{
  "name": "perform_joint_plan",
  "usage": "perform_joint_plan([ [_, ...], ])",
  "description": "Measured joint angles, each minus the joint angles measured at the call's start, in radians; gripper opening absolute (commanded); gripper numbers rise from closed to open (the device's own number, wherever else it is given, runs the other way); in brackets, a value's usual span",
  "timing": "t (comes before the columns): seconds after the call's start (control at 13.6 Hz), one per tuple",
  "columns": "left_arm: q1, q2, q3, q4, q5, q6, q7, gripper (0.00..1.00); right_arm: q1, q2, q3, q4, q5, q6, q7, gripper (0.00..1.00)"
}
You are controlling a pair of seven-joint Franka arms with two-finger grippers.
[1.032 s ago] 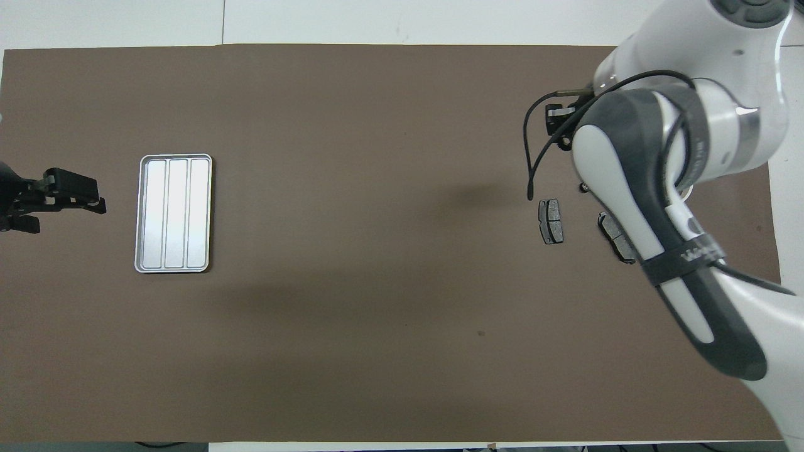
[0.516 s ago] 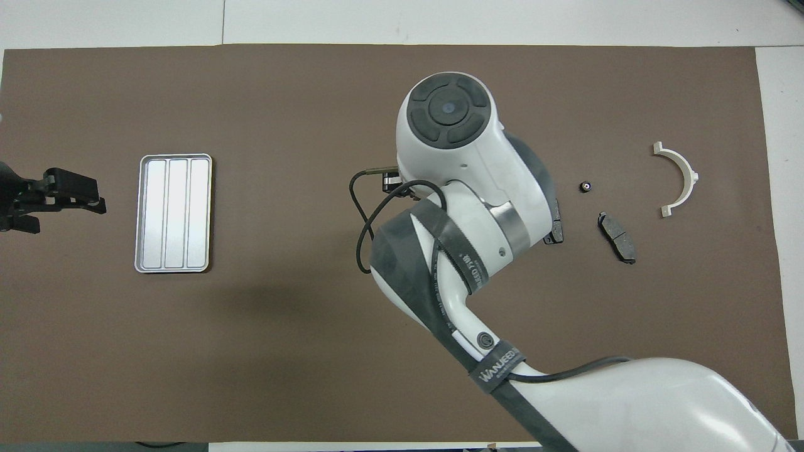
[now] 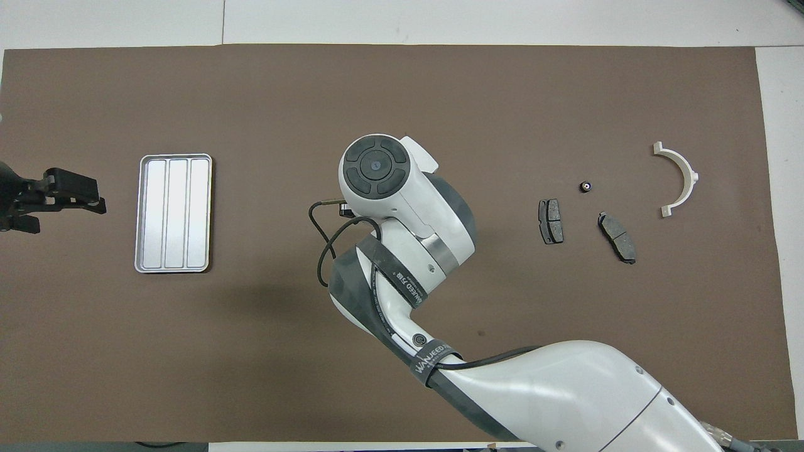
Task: Pick bearing gear from pile to tray
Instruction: 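Carry the black part to the table center and release it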
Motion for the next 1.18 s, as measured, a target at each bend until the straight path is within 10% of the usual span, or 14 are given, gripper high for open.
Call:
perform_joint_plan([
  [0.81,0.0,0.0,0.0,0.0,0.0,0.0,0.0,1.0,-0.002,0.046,-0.002,-0.127,0.0,0.185,0.0,0.03],
  [0.88,0.0,0.0,0.0,0.0,0.0,0.0,0.0,1.0,-0.002,0.046,-0.002,-0.136,0.0,0.197,0.0,0.14],
  [1.03,0.0,0.0,0.0,0.0,0.0,0.0,0.0,1.0,-0.002,0.045,-0.002,-0.138,0.0,0.198,0.0,0.86],
  [1.18,0.0,0.0,-0.001,0.0,0.0,0.0,0.0,1.0,-0.002,0.045,-0.002,-0.138,0.0,0.198,0.0,0.98],
])
